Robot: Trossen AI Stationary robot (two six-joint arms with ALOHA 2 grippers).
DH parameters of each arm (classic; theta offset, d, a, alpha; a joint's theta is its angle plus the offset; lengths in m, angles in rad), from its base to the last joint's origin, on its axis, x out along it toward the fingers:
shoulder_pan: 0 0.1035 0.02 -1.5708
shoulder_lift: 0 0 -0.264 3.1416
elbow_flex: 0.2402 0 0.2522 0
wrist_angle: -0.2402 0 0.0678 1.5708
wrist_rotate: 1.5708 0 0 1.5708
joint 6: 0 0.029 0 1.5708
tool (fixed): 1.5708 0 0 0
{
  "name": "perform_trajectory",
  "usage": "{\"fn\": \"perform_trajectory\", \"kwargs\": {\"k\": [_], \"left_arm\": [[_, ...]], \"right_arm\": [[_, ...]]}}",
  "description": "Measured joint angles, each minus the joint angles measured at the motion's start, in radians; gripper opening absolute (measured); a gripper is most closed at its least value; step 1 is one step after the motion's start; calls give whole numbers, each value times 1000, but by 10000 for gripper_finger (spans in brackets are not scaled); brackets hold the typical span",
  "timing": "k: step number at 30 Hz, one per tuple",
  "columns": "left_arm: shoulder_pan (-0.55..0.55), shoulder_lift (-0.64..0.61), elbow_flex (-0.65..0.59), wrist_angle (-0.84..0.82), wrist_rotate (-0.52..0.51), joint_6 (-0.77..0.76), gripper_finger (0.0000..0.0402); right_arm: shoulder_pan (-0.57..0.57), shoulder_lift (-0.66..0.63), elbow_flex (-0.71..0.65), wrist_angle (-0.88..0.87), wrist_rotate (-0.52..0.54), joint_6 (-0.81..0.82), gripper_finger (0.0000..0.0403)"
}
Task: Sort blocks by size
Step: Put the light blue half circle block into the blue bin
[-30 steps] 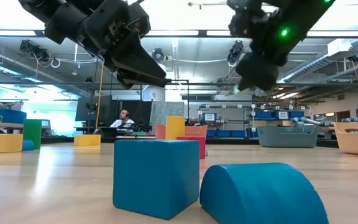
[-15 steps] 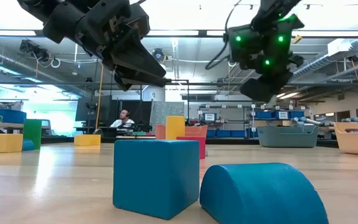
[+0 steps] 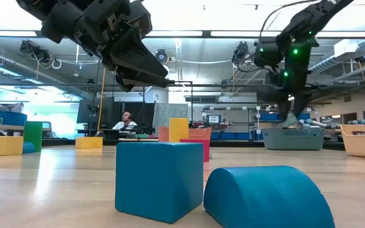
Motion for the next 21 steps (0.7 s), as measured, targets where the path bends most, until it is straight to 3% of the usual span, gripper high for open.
{"fn": "perform_trajectory", "kwargs": {"k": [9,14,21], "left_arm": [[0,0,0,0,0,0,157],[-1,0,0,0,0,0,157],[-2,0,0,0,0,0,157]], "right_arm": [[-87,112,0,-4,-145,-35,158],[-93,180,0,11,-136,-87,167],[-91,182,0,33,-121,-88,216]]}}
